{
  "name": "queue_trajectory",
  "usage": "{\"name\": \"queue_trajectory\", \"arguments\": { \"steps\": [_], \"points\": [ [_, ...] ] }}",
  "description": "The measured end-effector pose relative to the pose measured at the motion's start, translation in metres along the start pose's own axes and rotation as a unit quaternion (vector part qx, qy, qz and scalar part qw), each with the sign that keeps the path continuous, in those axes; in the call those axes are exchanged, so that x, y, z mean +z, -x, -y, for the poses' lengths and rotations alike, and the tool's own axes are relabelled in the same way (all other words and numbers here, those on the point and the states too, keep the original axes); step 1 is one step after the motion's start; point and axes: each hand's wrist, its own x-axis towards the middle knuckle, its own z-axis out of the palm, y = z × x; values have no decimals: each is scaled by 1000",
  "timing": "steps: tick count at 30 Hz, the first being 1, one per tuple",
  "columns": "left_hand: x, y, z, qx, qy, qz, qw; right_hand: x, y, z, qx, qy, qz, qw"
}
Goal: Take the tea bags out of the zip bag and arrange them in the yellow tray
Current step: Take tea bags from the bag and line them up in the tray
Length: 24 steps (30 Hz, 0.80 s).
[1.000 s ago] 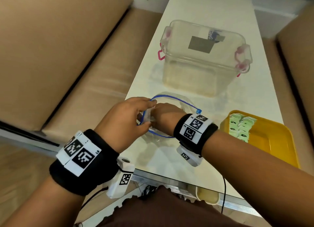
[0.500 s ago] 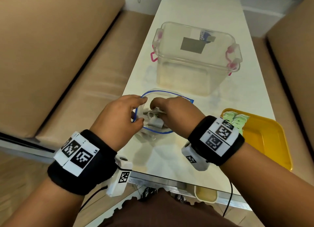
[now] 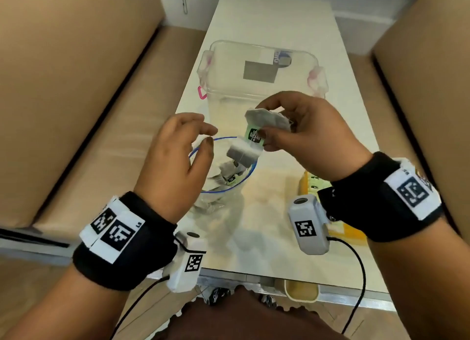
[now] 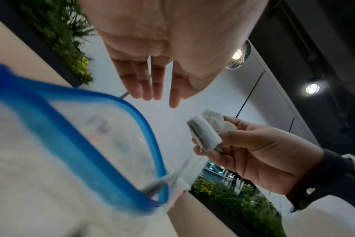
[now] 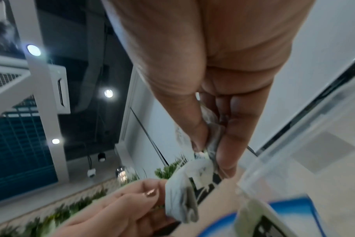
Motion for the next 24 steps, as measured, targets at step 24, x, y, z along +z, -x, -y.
{"name": "queue_trajectory", "arguments": {
  "steps": [24],
  "points": [
    [129, -13, -42, -406, 551, 281, 673, -62, 31, -28, 62, -8, -9, 998]
  ]
}}
